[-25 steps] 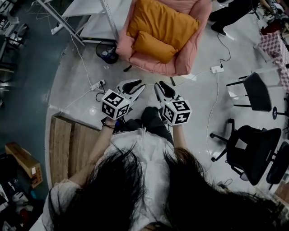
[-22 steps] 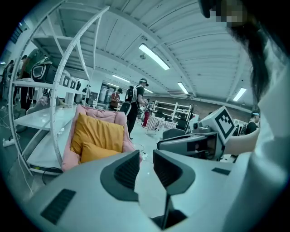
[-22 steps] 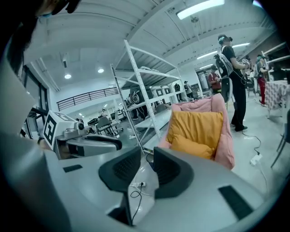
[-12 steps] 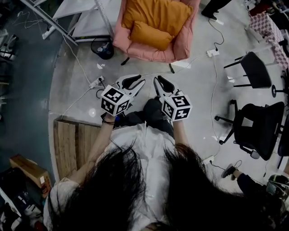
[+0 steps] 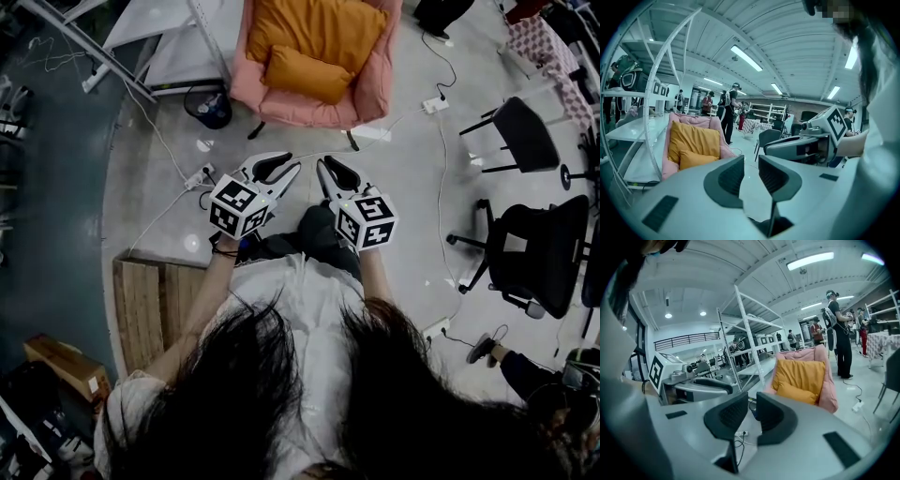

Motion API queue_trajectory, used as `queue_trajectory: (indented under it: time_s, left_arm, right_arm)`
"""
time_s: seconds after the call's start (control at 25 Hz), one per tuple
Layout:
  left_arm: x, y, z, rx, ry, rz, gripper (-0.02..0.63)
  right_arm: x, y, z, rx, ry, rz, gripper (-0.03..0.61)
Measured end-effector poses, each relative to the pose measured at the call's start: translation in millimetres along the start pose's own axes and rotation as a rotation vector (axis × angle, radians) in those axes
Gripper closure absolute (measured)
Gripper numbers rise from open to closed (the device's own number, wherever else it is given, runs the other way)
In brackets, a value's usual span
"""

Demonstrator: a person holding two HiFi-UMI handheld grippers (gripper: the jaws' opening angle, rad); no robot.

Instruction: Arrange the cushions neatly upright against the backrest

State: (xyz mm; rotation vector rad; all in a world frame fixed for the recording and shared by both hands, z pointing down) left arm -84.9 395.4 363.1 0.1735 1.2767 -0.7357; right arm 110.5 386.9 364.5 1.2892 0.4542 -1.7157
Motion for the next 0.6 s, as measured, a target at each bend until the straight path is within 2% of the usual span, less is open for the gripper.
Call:
queue_trajectory:
  time_s: [0.6]
  left_arm:
    - [3.4, -15.4, -2.4, 0.021, 0.011, -0.005, 0.509]
  right_arm:
    - [3.6, 8.1, 3.4, -0.026, 0.004, -0.008, 0.512]
Point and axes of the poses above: the fingertips, and each gripper's own axes: z forward along the fingers, y to its right, x out of its top, the point moved 10 cm from there along -z, backward along the fingers, and after that the axes turned 9 degrees about -x, right-handed, at the moved point
